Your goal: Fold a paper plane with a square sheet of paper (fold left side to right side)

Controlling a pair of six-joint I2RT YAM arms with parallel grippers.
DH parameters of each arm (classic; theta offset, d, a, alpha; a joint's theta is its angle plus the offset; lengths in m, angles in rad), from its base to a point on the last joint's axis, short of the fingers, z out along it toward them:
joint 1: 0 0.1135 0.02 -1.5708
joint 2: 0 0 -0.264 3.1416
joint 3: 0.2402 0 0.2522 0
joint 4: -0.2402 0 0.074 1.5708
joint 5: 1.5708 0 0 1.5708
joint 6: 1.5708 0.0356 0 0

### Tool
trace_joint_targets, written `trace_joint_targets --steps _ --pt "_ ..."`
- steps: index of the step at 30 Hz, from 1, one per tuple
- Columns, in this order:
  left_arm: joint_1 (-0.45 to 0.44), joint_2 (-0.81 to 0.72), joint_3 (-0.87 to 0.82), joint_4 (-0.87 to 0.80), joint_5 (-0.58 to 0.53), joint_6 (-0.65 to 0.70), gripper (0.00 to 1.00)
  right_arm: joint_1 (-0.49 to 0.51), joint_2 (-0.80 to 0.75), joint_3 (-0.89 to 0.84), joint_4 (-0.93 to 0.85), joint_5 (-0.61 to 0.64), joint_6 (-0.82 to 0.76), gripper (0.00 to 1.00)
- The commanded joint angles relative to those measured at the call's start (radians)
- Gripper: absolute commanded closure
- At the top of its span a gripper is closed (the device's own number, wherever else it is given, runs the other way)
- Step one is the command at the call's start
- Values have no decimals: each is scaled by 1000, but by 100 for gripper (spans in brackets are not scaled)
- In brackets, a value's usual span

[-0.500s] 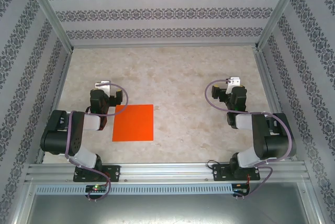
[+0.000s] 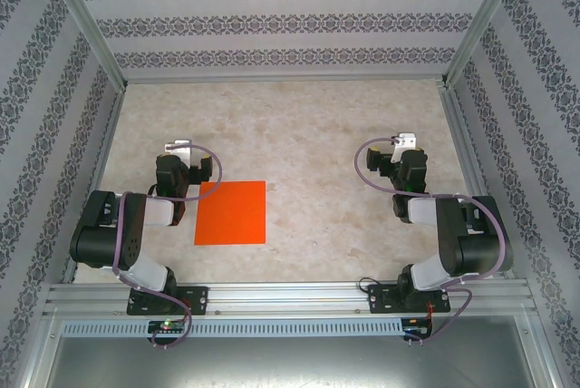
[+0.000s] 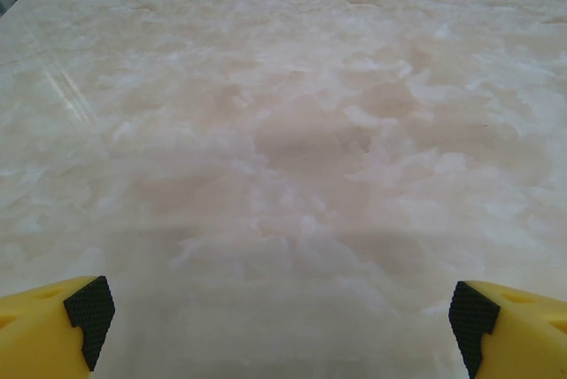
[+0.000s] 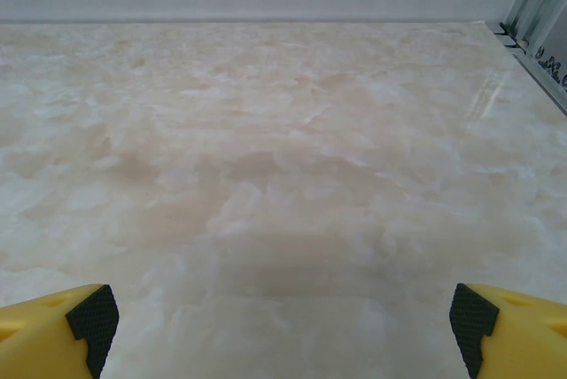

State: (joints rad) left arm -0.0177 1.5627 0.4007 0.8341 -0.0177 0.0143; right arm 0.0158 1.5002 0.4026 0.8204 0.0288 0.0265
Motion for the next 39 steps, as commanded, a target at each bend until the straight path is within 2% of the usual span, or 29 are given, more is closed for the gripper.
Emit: trace_joint_targets --steps 1,9,10,13,14,17,20,24,27,31,34,39 --pt "15 0 12 -4 16 -21 0 1 1 -7 36 3 1 2" --pt "14 -17 11 -7 28 -14 0 0 -4 -7 37 18 11 2" --pt "7 -68 28 -85 54 9 0 0 -19 0 14 45 24 2" --pt "-13 -264 218 -608 13 -37 0 0 -172 58 -236 74 38 2" --pt "-15 -298 257 -702 -3 -61 0 -2 -218 77 -302 73 53 2" --pt "-25 -415 309 -871 -31 -174 0 2 -348 114 -451 47 109 2" --pt "-40 -481 337 -1020 28 -300 0 9 -457 156 -627 24 174 2" --pt "-141 -514 318 -1162 90 -425 1 20 -579 201 -839 -50 274 2" --pt "-279 -467 318 -1280 26 -506 4 38 -653 209 -934 -90 322 2" --pt "-448 -295 356 -1380 -3 -580 11 60 -716 211 -999 -80 323 2" --pt "-517 -170 397 -1398 -18 -604 21 62 -737 215 -1022 -54 315 2" --pt "-539 -37 435 -1366 -8 -609 36 65 -760 222 -1045 -48 317 2"
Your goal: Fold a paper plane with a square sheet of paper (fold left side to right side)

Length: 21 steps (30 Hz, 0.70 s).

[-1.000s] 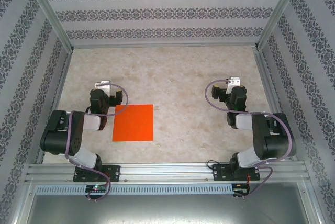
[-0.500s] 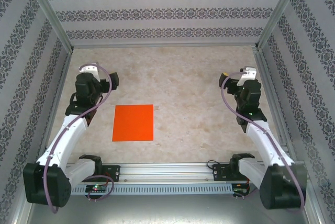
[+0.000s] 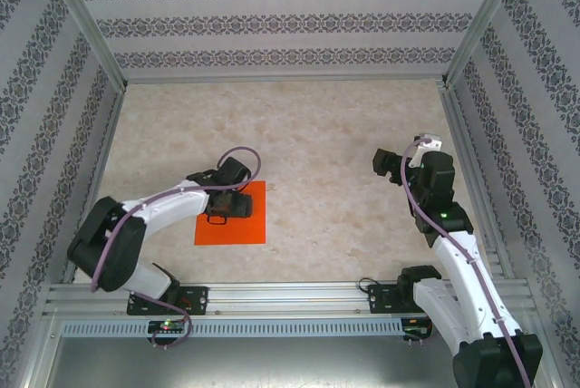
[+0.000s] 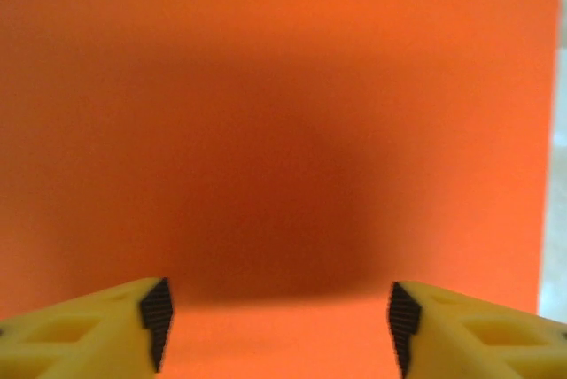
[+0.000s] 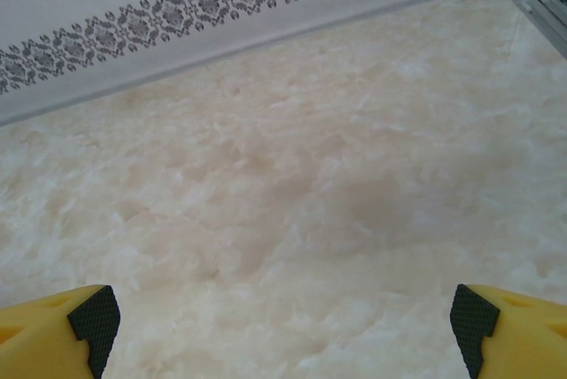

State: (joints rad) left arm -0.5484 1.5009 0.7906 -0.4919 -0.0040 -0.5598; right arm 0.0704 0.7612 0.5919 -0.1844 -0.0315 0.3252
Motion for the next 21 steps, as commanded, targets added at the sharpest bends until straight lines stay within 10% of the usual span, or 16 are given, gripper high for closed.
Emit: trace_joint_targets --steps 1,21 --pt "-11 39 51 -39 -31 -36 38 11 -27 32 -44 13 18 2" --pt "-118 389 333 27 -19 -9 43 13 -65 32 -73 14 34 2"
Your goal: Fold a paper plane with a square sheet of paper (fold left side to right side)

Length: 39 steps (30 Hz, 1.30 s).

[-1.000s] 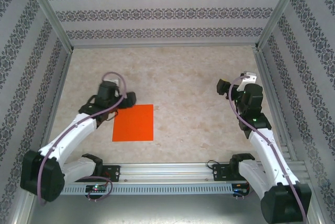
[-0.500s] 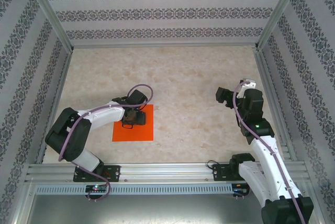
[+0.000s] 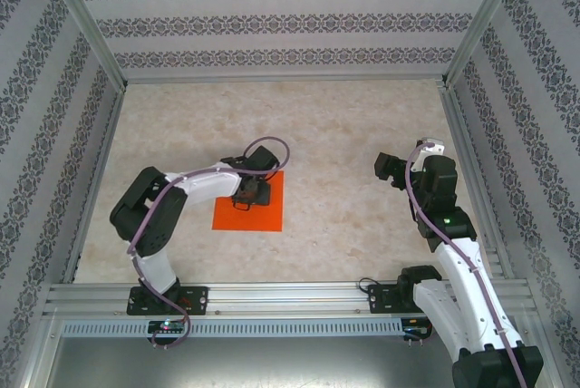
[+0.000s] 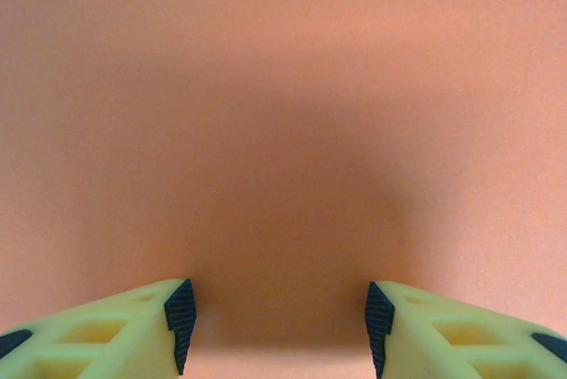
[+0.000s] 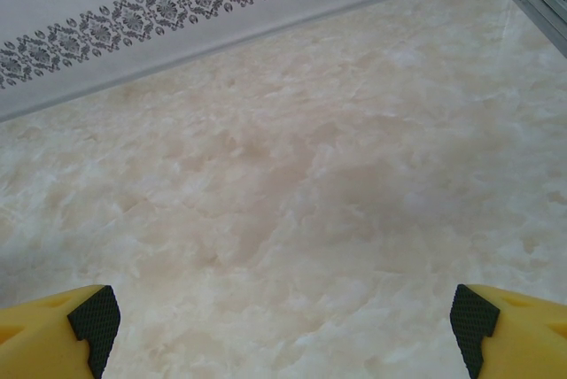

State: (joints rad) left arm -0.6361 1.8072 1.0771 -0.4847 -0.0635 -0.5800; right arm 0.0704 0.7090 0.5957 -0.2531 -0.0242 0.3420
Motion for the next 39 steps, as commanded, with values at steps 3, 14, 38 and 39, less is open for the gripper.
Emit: trace_joint_targets --steps 3,14,38,39 --pt "-42 171 158 16 74 31 43 15 -9 32 -17 1 25 2" --pt "-46 418 512 -6 214 69 44 19 -44 38 -62 4 41 2" --pt "80 59 198 137 315 28 41 284 526 227 -3 -9 81 2" --pt "89 61 184 152 323 20 42 296 579 244 8 -4 87 2"
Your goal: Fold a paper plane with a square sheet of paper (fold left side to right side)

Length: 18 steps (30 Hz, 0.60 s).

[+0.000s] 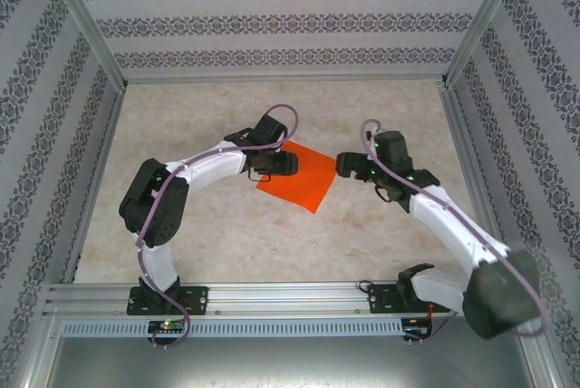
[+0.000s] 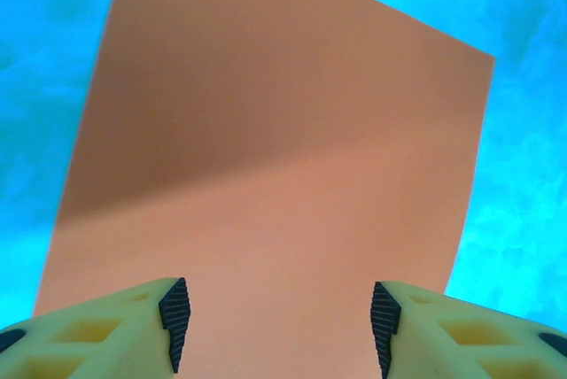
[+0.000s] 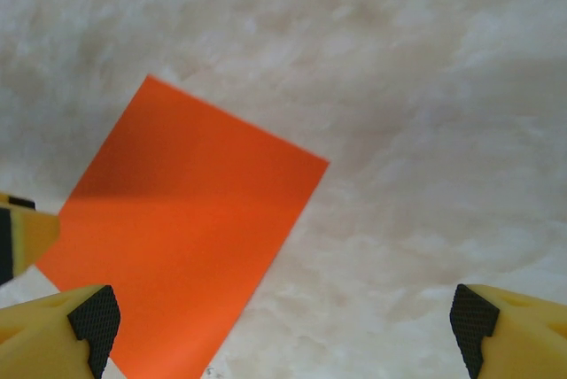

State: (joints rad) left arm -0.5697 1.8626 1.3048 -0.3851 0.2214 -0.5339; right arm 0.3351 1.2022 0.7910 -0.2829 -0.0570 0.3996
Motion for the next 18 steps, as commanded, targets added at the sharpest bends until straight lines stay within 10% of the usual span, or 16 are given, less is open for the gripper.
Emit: trace_joint_targets --steps 1,18 --pt "30 12 -53 63 45 -29 42 38 138 67 49 31 37 2" --pt "47 57 -128 83 43 -53 49 70 621 308 76 -6 34 2"
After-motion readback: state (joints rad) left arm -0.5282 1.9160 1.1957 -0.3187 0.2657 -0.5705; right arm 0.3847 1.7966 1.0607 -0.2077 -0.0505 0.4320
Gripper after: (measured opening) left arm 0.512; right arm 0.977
